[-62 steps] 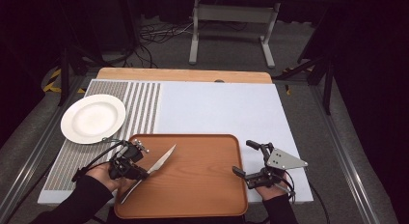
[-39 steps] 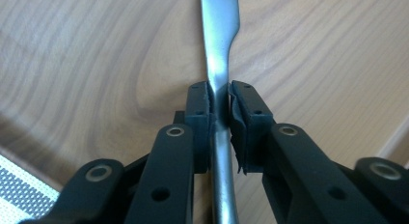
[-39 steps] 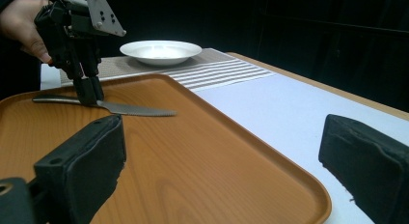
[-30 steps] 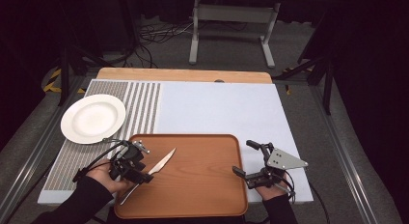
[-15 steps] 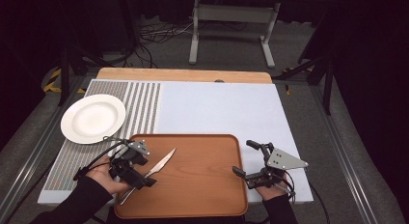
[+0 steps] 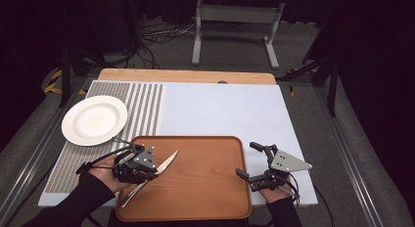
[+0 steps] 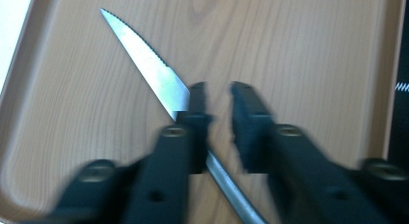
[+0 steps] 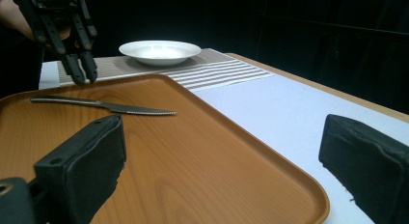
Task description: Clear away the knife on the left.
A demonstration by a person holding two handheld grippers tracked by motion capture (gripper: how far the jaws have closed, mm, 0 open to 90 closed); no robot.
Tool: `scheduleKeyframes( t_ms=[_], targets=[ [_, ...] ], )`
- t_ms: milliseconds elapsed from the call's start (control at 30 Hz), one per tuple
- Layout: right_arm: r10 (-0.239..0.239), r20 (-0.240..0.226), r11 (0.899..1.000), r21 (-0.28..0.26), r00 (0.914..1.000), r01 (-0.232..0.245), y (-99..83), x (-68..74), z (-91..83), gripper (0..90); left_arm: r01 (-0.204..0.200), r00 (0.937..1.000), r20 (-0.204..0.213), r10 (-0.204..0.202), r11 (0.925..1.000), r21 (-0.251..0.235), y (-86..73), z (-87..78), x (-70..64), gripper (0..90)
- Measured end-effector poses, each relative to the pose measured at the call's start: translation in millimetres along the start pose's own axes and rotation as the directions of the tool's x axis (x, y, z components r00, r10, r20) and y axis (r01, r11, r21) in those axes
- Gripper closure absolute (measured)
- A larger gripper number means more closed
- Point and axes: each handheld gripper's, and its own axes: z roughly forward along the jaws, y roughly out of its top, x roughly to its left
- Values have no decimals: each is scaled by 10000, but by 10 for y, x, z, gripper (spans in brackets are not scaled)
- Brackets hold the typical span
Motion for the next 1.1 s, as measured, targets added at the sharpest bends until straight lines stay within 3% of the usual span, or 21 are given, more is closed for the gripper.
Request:
scheduleKeyframes(
  t_ms=[33,367,467,833,1067,1100],
  targets=[
    [-5,-11,10000,4,10000,5,0,-2,-1,31,-23,10000,42,23,10000,59,1,5,9,900],
    [10,-10,10000,-4,10000,-10,-1,-1,1,31,-988,9935,592,974,9949,212,19,114,94,900],
    [4,1,10000,4,10000,-4,-1,-2,-1,31,-1056,9916,785,1030,9940,294,23,142,112,900],
    [-3,11,10000,-11,10000,3,-1,-3,-5,31,-2013,9747,1156,1912,9760,836,28,257,149,900],
    [-19,9,10000,9,10000,19,-2,-6,-6,31,-2323,9689,1145,2194,9657,1158,46,325,168,900],
    [-19,14,10000,-2,10000,19,-2,-6,-6,31,-2222,9714,1120,2096,9681,1161,44,331,166,900]
  ],
)
